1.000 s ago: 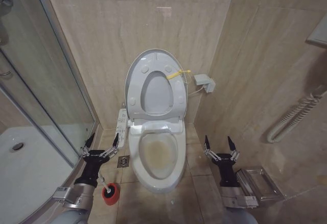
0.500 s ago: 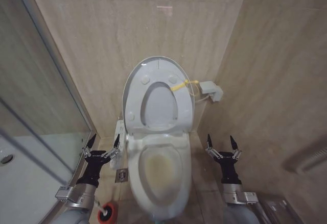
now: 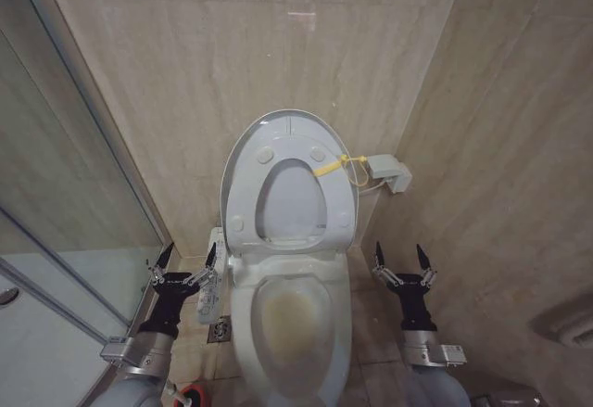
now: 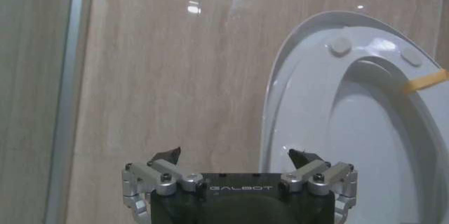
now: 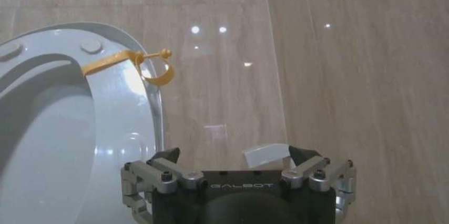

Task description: Open the toilet lid, clean the toilet bowl with a toilet brush, close the toilet lid, and flush.

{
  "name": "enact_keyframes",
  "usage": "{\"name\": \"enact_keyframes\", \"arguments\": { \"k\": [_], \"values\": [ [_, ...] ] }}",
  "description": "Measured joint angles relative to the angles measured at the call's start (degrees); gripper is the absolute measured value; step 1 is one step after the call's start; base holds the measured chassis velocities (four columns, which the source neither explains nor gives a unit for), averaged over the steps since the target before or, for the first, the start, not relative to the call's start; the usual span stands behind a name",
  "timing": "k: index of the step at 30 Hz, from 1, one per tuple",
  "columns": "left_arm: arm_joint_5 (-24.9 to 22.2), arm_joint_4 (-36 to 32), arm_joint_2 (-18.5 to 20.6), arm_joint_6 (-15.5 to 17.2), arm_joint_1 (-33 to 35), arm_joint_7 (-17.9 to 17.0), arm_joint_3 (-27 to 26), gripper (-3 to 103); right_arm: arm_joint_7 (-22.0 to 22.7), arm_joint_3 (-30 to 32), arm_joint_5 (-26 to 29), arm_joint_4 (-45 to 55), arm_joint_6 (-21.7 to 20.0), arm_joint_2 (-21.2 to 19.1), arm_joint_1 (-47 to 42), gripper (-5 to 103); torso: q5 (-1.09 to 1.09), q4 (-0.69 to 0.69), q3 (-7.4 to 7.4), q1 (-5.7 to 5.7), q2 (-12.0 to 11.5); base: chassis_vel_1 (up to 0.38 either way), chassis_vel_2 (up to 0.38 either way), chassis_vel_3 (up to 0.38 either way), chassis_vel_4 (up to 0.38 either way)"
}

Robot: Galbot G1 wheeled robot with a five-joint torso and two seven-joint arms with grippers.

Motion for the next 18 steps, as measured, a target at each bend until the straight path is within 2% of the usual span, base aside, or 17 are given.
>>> {"name": "enact_keyframes", "arguments": {
  "k": [4,6,8,10,13,18],
  "values": [
    [0.46,-1.23,-0.29,0.49,0.27,-1.71,-2.15,100,-0.14,-0.07,1.06,-0.71,-0.13,-1.10,1.16,100,-0.02,0.01,0.01,0.03,-0.01,0.000,0.000,0.000,0.000],
    [1.26,-3.28,-0.67,2.27,0.39,-3.76,-5.65,100,0.07,0.37,2.02,-1.43,-0.77,-2.51,2.64,100,0.02,0.05,0.01,0.05,-0.01,0.000,0.000,0.000,0.000],
    [1.50,-3.33,-0.63,2.65,0.15,-4.18,-6.59,100,0.21,0.59,2.29,-1.62,-0.92,-2.78,3.00,100,0.01,0.05,0.01,0.05,-0.01,0.000,0.000,0.000,0.000],
    [1.01,-1.81,0.26,3.13,-0.48,-5.13,-9.73,100,0.91,0.76,3.88,-3.64,-1.71,-4.63,5.87,100,0.00,0.01,0.02,0.04,-0.01,0.000,0.000,0.000,0.000],
    [-0.02,-0.31,0.90,3.05,-0.82,-5.27,-10.97,100,1.30,0.22,4.63,-5.33,-2.26,-5.76,8.08,100,0.01,0.01,0.02,0.05,-0.01,0.000,0.000,0.000,0.000],
    [-2.13,1.81,1.50,3.03,-1.67,-4.99,-12.76,100,2.87,-3.17,8.79,-10.94,-4.92,-9.63,18.62,100,0.00,0.03,0.02,0.05,-0.01,0.000,0.000,0.000,0.000]
  ]
}}
